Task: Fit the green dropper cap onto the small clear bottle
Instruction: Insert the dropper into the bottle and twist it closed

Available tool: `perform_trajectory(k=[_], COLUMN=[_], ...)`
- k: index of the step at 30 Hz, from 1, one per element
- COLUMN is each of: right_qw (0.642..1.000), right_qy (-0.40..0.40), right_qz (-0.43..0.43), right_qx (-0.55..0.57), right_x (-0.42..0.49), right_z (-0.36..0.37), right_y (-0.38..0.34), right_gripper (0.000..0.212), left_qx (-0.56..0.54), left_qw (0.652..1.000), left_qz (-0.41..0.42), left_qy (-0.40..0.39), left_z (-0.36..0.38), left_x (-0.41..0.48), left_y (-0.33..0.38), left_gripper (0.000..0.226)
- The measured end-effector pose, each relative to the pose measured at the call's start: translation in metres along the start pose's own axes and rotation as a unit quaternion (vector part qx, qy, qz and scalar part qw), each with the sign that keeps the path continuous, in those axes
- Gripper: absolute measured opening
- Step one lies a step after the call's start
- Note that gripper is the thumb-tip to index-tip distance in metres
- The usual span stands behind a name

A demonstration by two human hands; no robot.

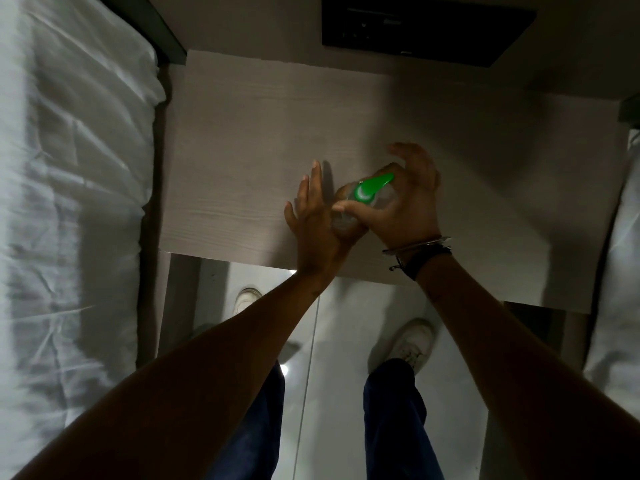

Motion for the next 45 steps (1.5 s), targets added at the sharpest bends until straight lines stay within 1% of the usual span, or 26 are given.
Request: perform_trajectory(k=[1, 2, 4, 5, 6, 7, 9, 12, 14, 16, 18, 19, 21, 23, 24, 26, 29, 31, 34, 37, 39, 41, 45], right_qw=[1.0, 0.999, 0.996, 0.996, 0.997, 0.998, 0.998, 0.996, 0.995, 0.993, 0.99, 0.989, 0.99, 0.99, 0.989, 0.989, 0.991, 0.989, 0.985, 0.985, 0.985, 0.987, 0.992], right_qy=[-0.023, -0.05, -0.086, -0.087, -0.073, -0.048, -0.001, 0.012, -0.02, -0.075, -0.111, -0.11, -0.083, -0.052, -0.04, -0.047, -0.092, -0.131, -0.172, -0.167, -0.161, -0.149, -0.106], right_qz=[0.002, 0.0, -0.016, -0.019, -0.01, 0.009, 0.046, 0.079, 0.095, 0.064, 0.056, 0.061, 0.071, 0.09, 0.093, 0.094, 0.078, 0.058, 0.016, 0.017, 0.001, 0.001, 0.021], right_qx=[-0.006, -0.004, 0.006, 0.007, 0.015, 0.028, 0.044, 0.033, 0.039, 0.058, 0.07, 0.074, 0.085, 0.098, 0.106, 0.107, 0.055, 0.042, 0.022, 0.041, 0.055, 0.056, 0.059], right_x=[0.001, 0.001, -0.003, -0.005, -0.007, -0.009, -0.012, -0.01, -0.007, -0.004, -0.003, -0.002, -0.002, -0.003, -0.004, -0.005, 0.0, 0.002, 0.001, 0.001, 0.003, 0.005, -0.001], right_z=[0.001, 0.001, 0.002, 0.002, 0.001, 0.0, 0.001, 0.007, 0.008, 0.009, 0.009, 0.01, 0.011, 0.014, 0.016, 0.021, 0.019, 0.011, 0.001, -0.001, 0.001, 0.004, 0.008], right_y=[0.0, 0.002, 0.008, 0.011, 0.014, 0.016, 0.015, 0.007, 0.004, 0.006, 0.009, 0.011, 0.01, 0.007, 0.005, 0.004, 0.012, 0.021, 0.027, 0.022, 0.017, 0.013, 0.009], right_gripper=[0.067, 0.066, 0.056, 0.051, 0.048, 0.049, 0.063, 0.082, 0.088, 0.078, 0.066, 0.066, 0.075, 0.083, 0.084, 0.081, 0.07, 0.063, 0.045, 0.045, 0.046, 0.043, 0.038], left_qx=[0.004, 0.009, 0.008, 0.002, -0.004, -0.009, -0.013, -0.031, -0.025, -0.013, -0.004, -0.007, -0.01, -0.014, -0.021, -0.037, -0.044, -0.045, -0.038, -0.046, -0.047, -0.046, -0.05], left_qw=[1.0, 1.0, 0.999, 0.998, 0.998, 0.998, 0.998, 0.998, 0.998, 0.997, 0.997, 0.997, 0.998, 0.998, 0.998, 0.998, 0.999, 0.999, 0.999, 0.999, 0.999, 0.999, 0.999], left_qz=[0.005, 0.02, 0.042, 0.046, 0.047, 0.048, 0.051, 0.058, 0.057, 0.066, 0.075, 0.076, 0.069, 0.061, 0.056, 0.037, 0.006, 0.009, 0.012, 0.009, 0.011, 0.013, 0.02], left_qy=[0.0, -0.003, -0.022, -0.029, -0.034, -0.037, -0.031, 0.013, 0.034, 0.031, 0.007, -0.004, -0.011, 0.003, 0.012, 0.024, -0.015, -0.027, -0.029, -0.018, 0.001, 0.014, -0.001], left_z=[-0.001, -0.002, -0.002, -0.001, -0.001, -0.001, -0.002, -0.003, -0.002, 0.002, 0.005, 0.005, 0.005, 0.002, 0.001, 0.0, 0.0, 0.002, 0.004, 0.004, 0.005, 0.005, 0.005], left_x=[0.0, 0.001, 0.003, 0.003, 0.003, 0.002, 0.0, 0.003, 0.007, 0.008, 0.008, 0.008, 0.007, 0.005, 0.005, 0.004, 0.0, -0.001, 0.0, 0.0, 0.001, 0.003, 0.004], left_y=[0.001, 0.001, -0.002, -0.002, -0.002, -0.001, 0.001, 0.001, -0.002, -0.008, -0.012, -0.013, -0.012, -0.007, -0.003, 0.002, 0.004, 0.003, 0.004, 0.003, 0.002, 0.002, -0.002], left_gripper=[0.092, 0.082, 0.064, 0.062, 0.06, 0.06, 0.06, 0.054, 0.057, 0.063, 0.067, 0.069, 0.07, 0.071, 0.072, 0.072, 0.071, 0.066, 0.059, 0.058, 0.058, 0.056, 0.054])
Point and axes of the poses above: each hand's wrist, its own x-axis towards the middle knuckle, its own z-axis out of the palm, y = z × x, the point moved 1 cm from there along x, towards the middle knuckle, and after that the axes turned 8 degrees about y, right-handed, at the moved point
